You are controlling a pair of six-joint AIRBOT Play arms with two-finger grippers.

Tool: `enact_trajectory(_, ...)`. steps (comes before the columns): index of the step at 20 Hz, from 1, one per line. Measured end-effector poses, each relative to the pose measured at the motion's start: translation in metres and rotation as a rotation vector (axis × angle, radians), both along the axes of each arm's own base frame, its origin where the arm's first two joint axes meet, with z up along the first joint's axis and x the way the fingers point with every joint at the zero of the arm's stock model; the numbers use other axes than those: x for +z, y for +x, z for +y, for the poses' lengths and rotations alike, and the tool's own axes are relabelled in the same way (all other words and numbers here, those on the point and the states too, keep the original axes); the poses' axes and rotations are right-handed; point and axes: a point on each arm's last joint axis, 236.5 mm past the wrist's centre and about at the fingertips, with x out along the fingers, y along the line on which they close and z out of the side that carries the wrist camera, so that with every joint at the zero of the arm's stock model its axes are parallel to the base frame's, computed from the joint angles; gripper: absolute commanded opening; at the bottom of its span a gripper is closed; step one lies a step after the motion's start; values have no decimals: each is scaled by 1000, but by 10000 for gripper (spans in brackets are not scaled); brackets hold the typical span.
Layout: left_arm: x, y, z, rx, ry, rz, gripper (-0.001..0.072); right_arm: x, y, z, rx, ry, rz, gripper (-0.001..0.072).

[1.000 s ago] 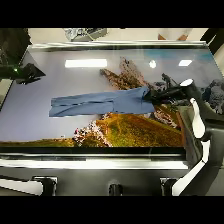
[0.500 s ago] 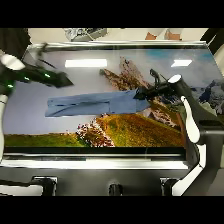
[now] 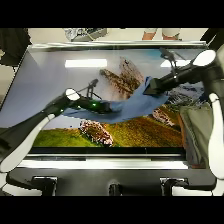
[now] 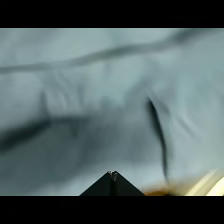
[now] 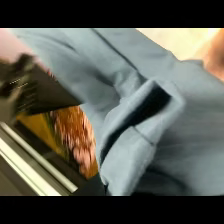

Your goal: Fold the shirts.

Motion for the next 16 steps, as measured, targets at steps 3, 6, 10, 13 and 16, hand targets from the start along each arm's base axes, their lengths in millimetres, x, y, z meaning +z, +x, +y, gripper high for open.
enact_trajectory(3, -20, -19, -48, 19, -105, 130, 29, 24, -30, -10, 17, -57, -9, 40)
enact_trajectory(6, -33, -49, -101, -20, -182, 234, 29, 44, -52, -17, 16, -103, -28, 41)
enact_trajectory(10, -33, -58, -127, -43, -226, 268, 26, 52, -57, -25, -10, -147, -55, 40)
enact_trajectory(13, -18, -29, -92, -27, -171, 190, 26, 44, -41, -10, -5, -141, -82, 40)
enact_trajectory(16, 26, 14, -16, 54, -103, 50, 28, 18, -21, 34, 50, -92, -67, 41)
